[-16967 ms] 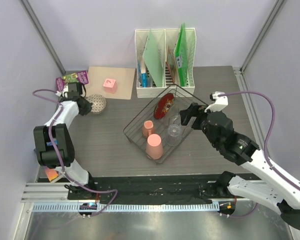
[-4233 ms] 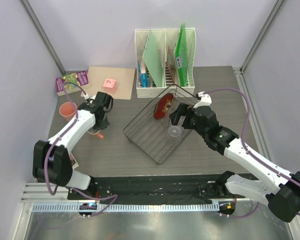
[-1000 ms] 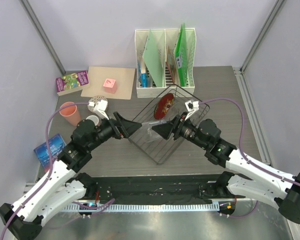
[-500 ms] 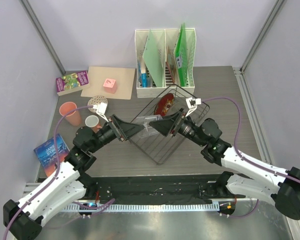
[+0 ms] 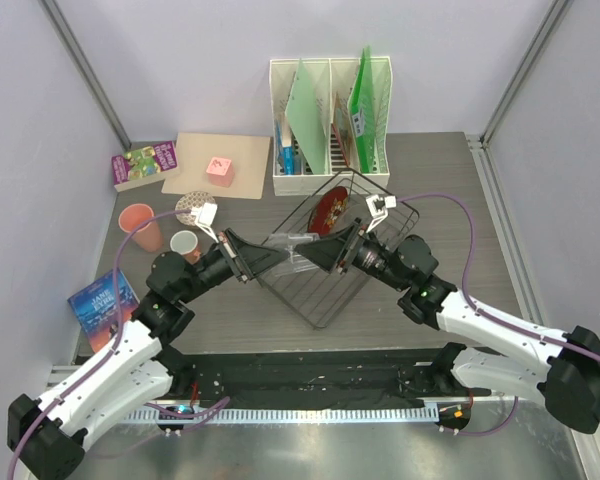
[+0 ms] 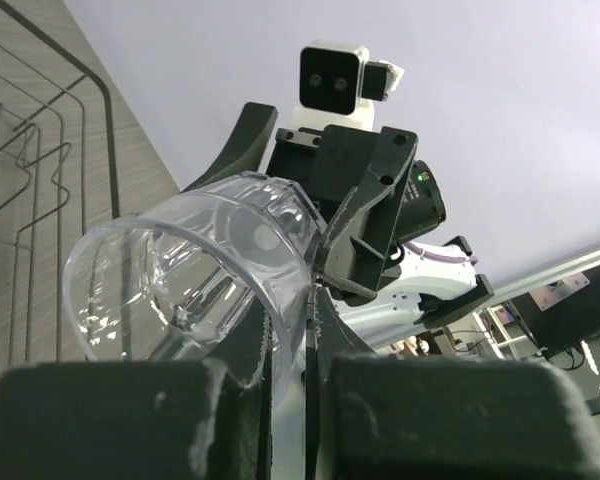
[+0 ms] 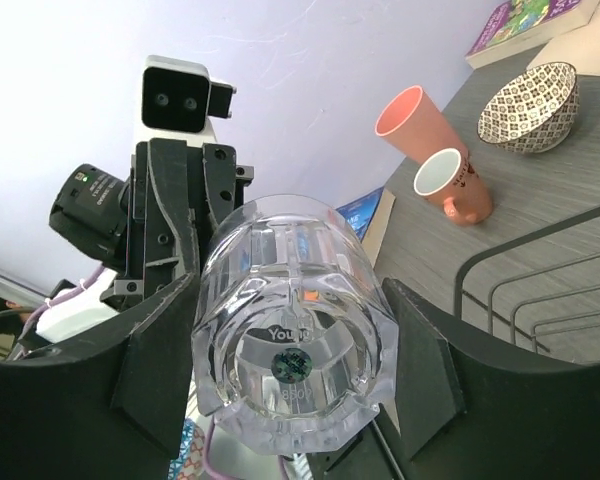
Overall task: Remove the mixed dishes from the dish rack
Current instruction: Pick up the cup from the dish rack, then place the cup at the center of the board.
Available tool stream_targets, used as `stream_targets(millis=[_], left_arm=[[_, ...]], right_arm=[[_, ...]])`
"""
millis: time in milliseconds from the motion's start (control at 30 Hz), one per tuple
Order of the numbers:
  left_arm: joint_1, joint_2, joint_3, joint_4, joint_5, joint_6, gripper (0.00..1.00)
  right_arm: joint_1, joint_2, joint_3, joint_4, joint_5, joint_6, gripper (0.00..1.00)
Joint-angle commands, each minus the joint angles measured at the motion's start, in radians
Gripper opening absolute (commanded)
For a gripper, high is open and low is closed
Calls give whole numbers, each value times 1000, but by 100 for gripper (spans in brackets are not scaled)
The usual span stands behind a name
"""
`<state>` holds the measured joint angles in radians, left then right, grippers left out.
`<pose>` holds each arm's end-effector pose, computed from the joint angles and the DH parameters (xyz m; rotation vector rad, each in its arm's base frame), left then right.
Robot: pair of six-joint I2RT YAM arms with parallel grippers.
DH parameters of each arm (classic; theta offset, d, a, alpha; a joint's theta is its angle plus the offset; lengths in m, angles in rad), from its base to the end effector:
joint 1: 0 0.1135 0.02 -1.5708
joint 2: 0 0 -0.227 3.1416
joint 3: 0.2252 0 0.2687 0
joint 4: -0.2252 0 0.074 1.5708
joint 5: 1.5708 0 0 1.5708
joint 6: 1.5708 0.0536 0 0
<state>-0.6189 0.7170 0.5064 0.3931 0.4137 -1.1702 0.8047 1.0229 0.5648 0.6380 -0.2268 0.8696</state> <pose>0.1818 -0.1560 0.2889 -0.0475 1.6573 -1.7175 0.1906 0.2155 0.2678 -0.1631 1.5753 1.5162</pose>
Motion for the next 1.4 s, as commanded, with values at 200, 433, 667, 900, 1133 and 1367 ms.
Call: stream_targets(millis=[200,433,667,900,1133,1367], left_arm=[[-2,50,436,-728,-354,436,0],[11,375,873,-1220,-907,578,0],[56,755,1093,-1324,-995,664,0],[67,1009,1261,-1317,-971,711,0],[96,1165,1267,-1281,-889,690,0],[151,1220,1157,-1203,-774,635,0]], right_arm=[[-1,-20,213,-705,449,-277,92],[-1,-104,204,-804,597,-320,92],[-2,-138,179,-805,573,-334,90],[1,-195,178,-833,592,-363,90],[-1,-228,155,-842,604,-366,90],[-1,-222,150,-848,600,-365,90]])
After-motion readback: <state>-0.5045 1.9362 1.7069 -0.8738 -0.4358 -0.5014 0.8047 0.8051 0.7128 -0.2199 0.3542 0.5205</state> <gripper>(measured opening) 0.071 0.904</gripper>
